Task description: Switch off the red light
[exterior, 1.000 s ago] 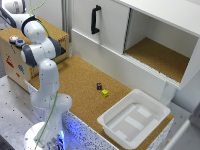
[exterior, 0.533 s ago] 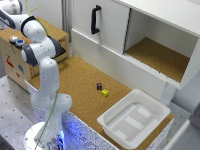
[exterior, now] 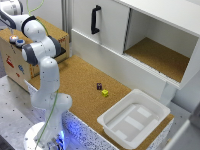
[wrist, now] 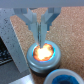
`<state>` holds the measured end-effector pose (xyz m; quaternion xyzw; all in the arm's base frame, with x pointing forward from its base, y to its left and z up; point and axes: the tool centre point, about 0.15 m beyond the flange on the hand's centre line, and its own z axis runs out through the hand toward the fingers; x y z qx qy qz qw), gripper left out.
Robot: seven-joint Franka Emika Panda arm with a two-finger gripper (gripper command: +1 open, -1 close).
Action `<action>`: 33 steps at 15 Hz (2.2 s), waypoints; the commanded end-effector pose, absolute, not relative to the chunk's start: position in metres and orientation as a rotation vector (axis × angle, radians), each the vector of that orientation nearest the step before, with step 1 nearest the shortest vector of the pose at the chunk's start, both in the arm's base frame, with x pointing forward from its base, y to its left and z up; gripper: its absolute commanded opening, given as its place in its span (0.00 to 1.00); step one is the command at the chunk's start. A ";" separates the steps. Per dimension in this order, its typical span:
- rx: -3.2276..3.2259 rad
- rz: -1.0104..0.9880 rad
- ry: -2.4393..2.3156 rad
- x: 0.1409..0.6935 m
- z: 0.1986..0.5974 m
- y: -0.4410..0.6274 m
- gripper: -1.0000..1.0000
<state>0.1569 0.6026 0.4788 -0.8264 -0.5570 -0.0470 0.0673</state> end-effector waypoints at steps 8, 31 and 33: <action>-2.637 -0.190 -1.677 0.164 0.516 0.612 0.00; -2.975 -0.261 -0.443 0.242 0.496 0.377 1.00; -2.968 -0.237 -0.356 0.241 0.489 0.355 1.00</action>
